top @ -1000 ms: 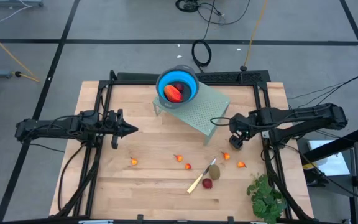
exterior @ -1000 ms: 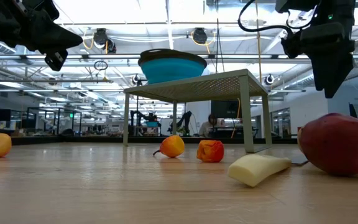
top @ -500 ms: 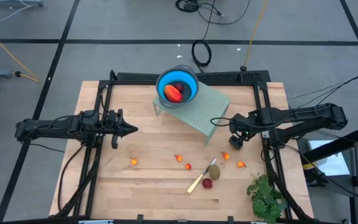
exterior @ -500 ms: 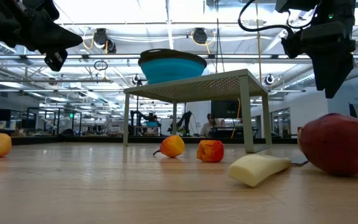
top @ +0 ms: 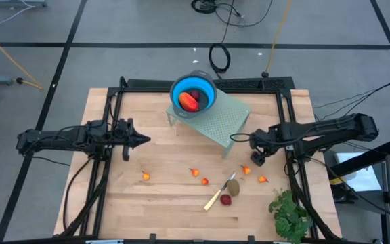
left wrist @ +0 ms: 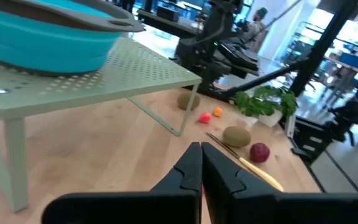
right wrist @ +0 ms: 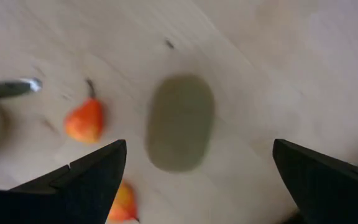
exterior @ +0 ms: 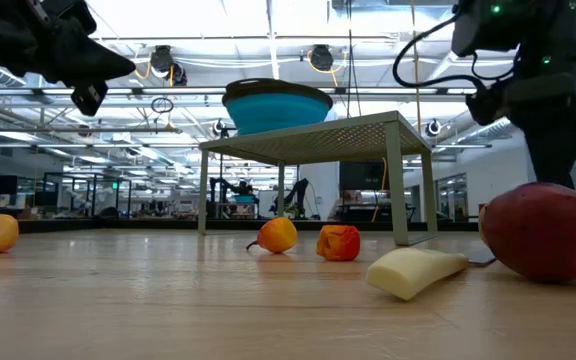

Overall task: Pick & Place Fruit
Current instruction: Put the kiwi into the blue strainer bowl on the shelf

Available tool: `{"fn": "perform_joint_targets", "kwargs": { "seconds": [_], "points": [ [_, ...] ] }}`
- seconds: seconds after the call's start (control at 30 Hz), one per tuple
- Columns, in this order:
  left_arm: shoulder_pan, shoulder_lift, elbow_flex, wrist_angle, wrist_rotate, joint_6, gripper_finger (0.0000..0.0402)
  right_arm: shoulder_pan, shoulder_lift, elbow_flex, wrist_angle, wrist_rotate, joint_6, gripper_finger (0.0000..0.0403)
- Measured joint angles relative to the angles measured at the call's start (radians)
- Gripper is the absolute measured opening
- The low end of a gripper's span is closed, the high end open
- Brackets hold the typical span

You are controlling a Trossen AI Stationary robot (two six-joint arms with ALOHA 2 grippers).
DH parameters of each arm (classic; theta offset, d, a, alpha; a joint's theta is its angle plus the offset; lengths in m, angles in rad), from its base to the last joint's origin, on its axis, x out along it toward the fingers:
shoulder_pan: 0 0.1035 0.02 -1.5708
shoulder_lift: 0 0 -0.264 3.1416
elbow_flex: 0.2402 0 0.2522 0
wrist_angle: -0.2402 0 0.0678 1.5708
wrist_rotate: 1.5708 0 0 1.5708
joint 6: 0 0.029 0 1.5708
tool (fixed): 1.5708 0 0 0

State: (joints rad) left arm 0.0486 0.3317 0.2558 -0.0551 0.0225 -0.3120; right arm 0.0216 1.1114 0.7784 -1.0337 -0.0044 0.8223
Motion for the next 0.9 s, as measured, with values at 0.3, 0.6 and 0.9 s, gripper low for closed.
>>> {"fn": "perform_joint_targets", "kwargs": {
  "seconds": [0.3, 0.6, 0.9],
  "points": [
    [0.0, 0.0, 0.0, 0.005, -0.009, -0.016, 0.0019, 0.0, 0.0, -0.069, 0.059, 0.0, 0.006, 0.0396],
    [0.0, 0.0, 0.0, 0.005, -0.008, -0.031, 0.0002, 0.0, 0.0, -0.145, 0.17, -0.026, 0.003, 0.0396],
    [0.0, 0.0, 0.0, 0.006, -0.01, -0.048, 0.002, 0.0, 0.0, -0.233, 0.264, -0.026, 0.02, 0.0396]
  ]
}}
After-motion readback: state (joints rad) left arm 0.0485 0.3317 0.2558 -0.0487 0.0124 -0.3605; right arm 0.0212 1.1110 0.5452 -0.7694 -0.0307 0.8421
